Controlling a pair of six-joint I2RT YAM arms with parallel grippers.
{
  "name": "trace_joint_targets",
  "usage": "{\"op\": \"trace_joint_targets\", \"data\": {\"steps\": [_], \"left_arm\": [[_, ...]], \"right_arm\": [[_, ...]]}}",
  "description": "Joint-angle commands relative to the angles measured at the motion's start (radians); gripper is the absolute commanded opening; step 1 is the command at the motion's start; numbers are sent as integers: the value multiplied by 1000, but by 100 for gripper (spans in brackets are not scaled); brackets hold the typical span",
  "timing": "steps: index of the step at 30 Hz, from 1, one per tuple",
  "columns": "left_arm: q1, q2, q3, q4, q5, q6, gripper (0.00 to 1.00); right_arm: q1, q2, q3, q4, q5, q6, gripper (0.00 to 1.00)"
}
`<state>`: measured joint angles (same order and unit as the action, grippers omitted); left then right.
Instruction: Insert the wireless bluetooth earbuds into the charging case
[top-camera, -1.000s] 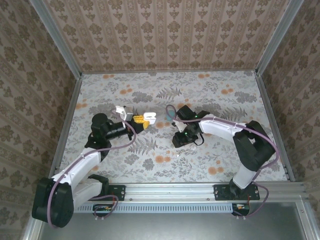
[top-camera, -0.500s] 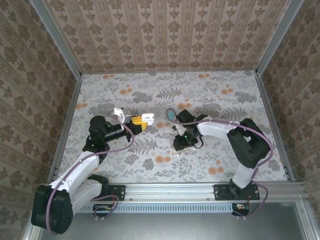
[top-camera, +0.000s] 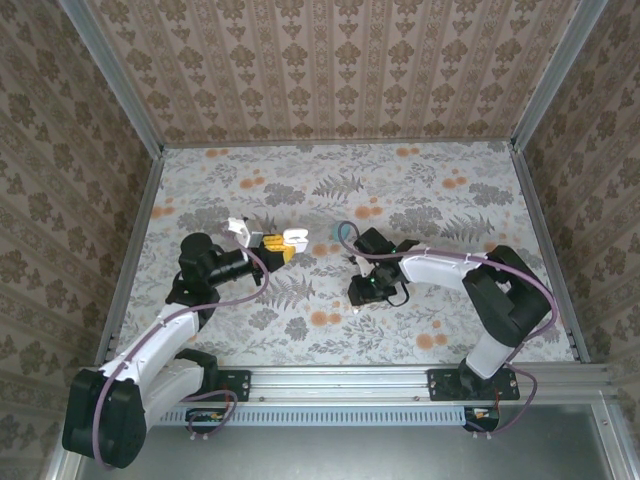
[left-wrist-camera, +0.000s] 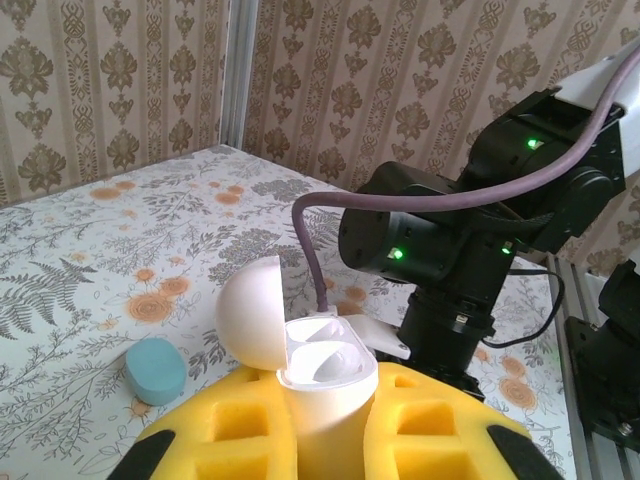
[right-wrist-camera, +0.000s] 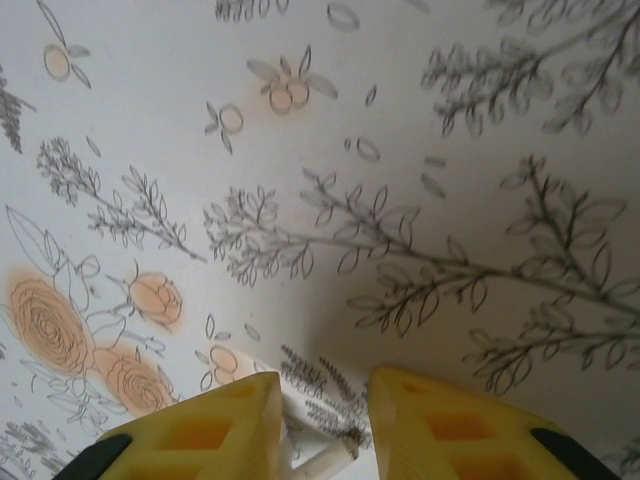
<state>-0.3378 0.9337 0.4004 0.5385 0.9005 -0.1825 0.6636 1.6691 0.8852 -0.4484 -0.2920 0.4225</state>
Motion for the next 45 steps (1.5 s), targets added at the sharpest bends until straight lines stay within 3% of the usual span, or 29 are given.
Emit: {"op": "trace_joint_targets", "data": {"steps": [1,19,28,36,45], "left_arm": [[8,-23,-8,24,6,-6,0],[7,-53,-15,11,3,0,0],[7,-56,-12,-1,-1,5,0],[7,-52,-2,-23,-8,14,0],[7,-51,7,-40,-13,25,0]], "right_arm": [[28,-13,-55,-181,-41,68,29],[34,-114,-56,-268,-36,132,29],[34,-183,0,-366,21,34,43],[125,-91,110,-441,77,-49,49],[212,40,174,-439,142,-47,49]]}}
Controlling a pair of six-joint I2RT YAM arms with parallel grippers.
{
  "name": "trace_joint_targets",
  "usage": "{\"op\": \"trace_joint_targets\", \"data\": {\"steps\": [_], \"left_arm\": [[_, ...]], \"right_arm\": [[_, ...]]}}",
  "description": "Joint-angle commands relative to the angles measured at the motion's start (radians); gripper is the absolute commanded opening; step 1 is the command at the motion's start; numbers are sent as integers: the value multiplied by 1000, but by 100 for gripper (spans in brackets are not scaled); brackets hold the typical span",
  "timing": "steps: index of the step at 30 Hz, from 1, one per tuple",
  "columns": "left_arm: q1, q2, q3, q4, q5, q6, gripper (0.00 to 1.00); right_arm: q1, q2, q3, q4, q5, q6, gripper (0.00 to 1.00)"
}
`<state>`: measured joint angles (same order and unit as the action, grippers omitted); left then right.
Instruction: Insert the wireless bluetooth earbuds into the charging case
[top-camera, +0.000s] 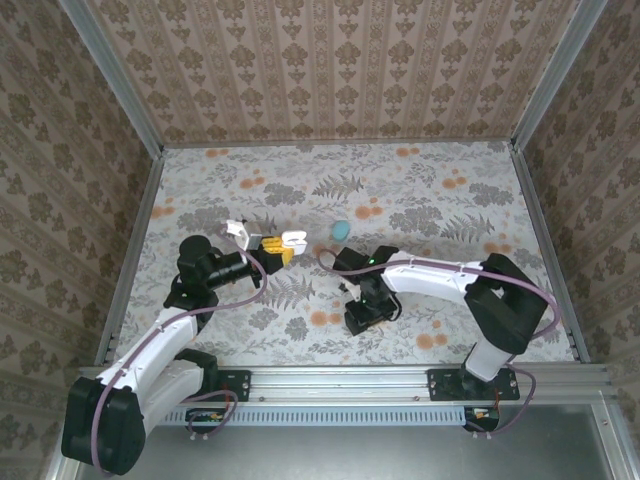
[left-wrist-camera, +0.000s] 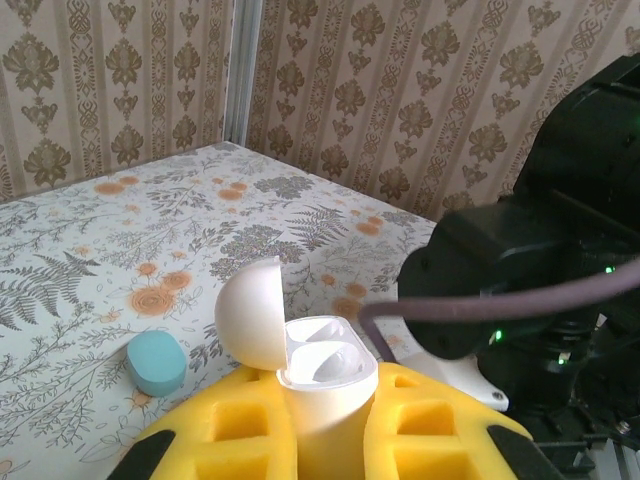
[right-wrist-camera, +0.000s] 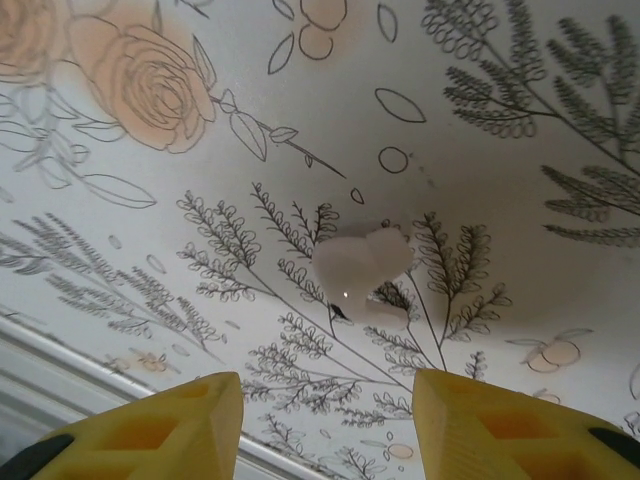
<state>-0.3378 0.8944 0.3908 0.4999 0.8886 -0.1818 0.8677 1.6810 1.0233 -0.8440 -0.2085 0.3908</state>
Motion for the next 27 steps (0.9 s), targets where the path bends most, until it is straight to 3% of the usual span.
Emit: {"op": "trace_joint_targets", "data": {"steps": [1,7,14,27], "left_arm": [[8,-11,17,-3,-2,24,0],[8,-12,17,-9,-5,30,0],[8,-13,16,-16,-6,31,0],[11,-22,16,-34,-17,37,0]], "right_arm": [[8,34,41,-40,67,-16,48],[8,61,52,-20,127,-24,41],[-26,85,78,-30,170,-71,40],[-287,-9,61,-5,160,-111,40]]}}
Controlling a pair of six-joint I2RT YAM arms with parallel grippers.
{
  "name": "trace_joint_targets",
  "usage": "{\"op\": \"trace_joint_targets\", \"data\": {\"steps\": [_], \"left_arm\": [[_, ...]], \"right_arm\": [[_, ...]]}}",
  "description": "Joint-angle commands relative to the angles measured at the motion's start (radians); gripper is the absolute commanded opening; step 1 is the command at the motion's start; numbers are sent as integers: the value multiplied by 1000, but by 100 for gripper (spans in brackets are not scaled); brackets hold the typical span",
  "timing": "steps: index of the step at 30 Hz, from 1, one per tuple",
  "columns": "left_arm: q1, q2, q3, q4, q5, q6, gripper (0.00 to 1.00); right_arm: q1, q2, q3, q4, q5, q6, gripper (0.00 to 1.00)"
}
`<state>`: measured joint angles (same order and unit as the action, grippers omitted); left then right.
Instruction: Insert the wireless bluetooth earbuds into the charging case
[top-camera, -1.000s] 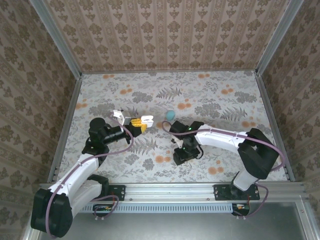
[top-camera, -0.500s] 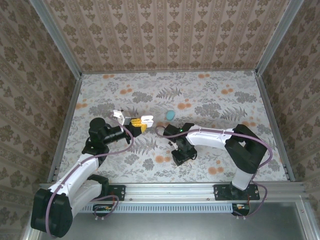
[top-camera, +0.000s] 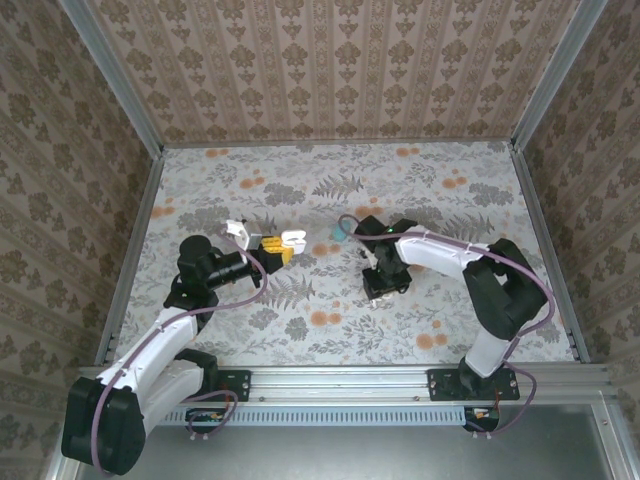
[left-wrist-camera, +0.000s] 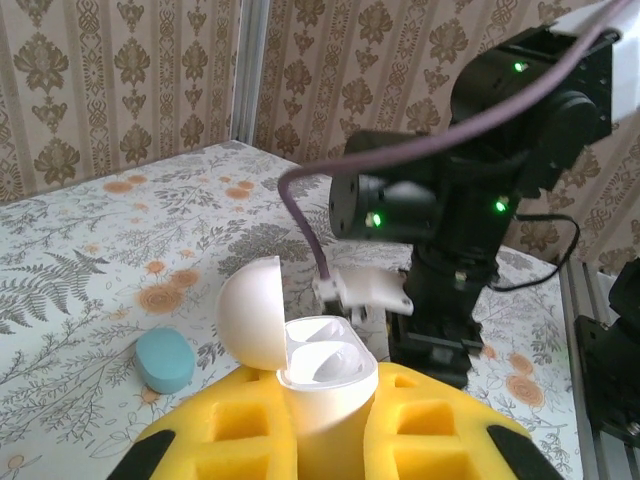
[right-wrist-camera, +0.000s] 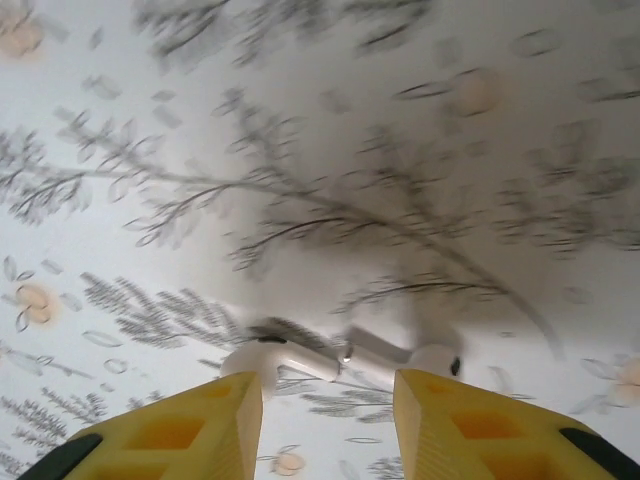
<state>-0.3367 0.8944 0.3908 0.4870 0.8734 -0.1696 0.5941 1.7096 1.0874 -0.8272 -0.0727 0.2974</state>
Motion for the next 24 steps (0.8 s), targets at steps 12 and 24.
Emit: {"op": "trace_joint_targets", "data": {"steps": [12,24], "left_arm": [[10,9,29,-10,1,27,0],[7,29,33,5,17,10,0]], "right_arm": [[-48,-154,-102,21,3,92,39],[15,-78,-70,66,-92,-13,38]]}}
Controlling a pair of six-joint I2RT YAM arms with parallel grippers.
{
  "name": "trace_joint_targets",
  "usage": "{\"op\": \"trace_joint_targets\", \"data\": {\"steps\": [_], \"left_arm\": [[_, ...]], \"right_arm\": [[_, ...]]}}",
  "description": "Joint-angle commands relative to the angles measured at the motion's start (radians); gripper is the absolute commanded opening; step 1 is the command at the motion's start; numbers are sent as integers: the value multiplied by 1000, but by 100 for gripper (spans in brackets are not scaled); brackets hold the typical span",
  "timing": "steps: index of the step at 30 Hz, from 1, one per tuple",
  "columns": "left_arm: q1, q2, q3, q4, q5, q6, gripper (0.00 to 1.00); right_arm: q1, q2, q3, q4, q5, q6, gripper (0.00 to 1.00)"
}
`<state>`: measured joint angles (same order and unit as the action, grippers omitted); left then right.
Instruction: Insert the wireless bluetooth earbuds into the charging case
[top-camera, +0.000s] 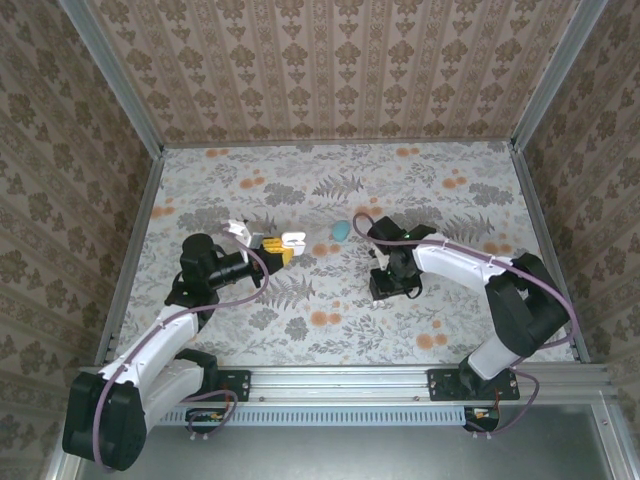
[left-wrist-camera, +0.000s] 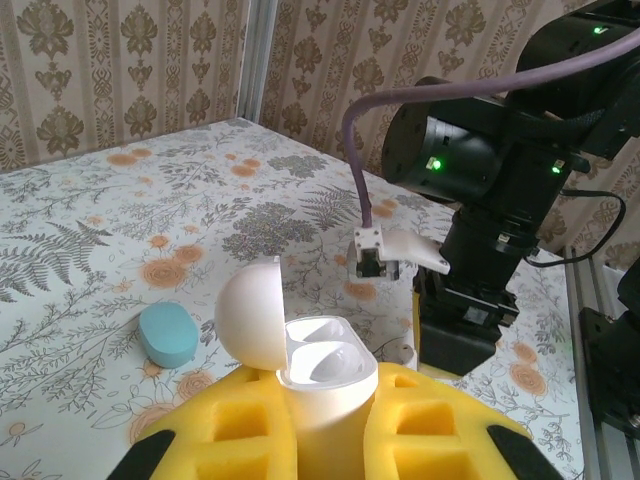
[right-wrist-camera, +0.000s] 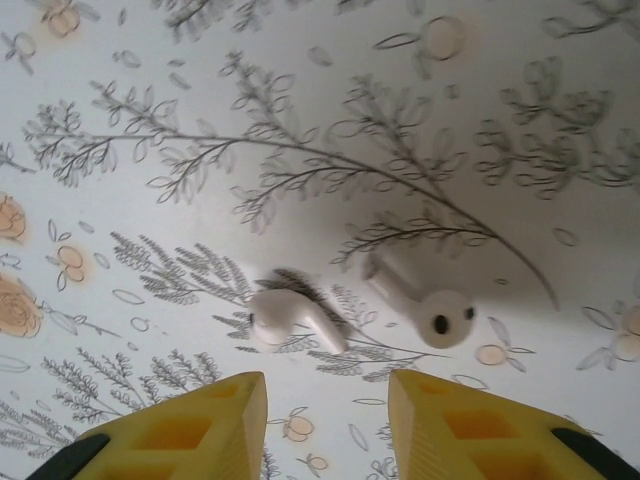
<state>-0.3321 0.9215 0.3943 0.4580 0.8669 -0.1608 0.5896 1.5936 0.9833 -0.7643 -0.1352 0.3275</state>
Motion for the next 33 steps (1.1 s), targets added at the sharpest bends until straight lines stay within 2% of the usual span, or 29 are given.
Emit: {"op": "trace_joint_targets", "data": {"steps": [1,25,33], "left_arm": [[2,1,29,34,25,-1,0],[0,37,35,49,39,-7,0],[0,27,28,46,31,-3,0]], "right_arm": [[25,51,44,-1,-31,-55,38],[22,164,55,20,-60,-102,36],[19,155,39,13,-52,5,31]]}}
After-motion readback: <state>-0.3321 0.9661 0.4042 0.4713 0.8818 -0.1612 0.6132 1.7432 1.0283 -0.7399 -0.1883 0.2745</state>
